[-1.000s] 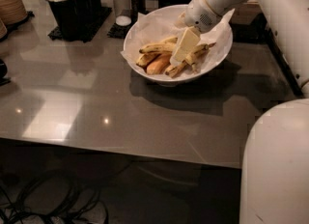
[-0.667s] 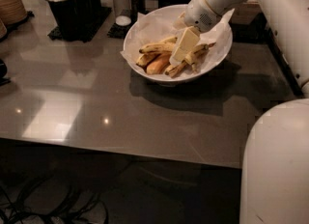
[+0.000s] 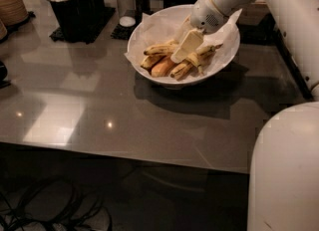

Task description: Pick banana from white bowl

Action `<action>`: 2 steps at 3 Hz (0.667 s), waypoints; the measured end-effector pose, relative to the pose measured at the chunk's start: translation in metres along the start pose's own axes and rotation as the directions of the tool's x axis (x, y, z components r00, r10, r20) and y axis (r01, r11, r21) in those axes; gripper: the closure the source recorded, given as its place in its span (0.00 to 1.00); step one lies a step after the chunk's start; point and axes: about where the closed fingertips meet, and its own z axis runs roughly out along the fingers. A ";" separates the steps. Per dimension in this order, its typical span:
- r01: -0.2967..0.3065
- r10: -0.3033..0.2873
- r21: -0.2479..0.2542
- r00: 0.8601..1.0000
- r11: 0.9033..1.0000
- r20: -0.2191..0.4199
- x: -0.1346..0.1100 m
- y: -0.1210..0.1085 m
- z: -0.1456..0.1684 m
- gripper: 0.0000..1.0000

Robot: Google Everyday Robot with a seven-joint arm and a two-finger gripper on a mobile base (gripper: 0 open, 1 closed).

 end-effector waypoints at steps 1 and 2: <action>-0.010 0.010 -0.005 1.000 1.000 0.004 0.002 -0.003 0.007 0.24; -0.025 0.025 -0.016 1.000 1.000 0.009 0.007 -0.008 0.017 0.25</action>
Offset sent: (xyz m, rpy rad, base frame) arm 0.0138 -0.0007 -0.0244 0.0187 0.0480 -0.0166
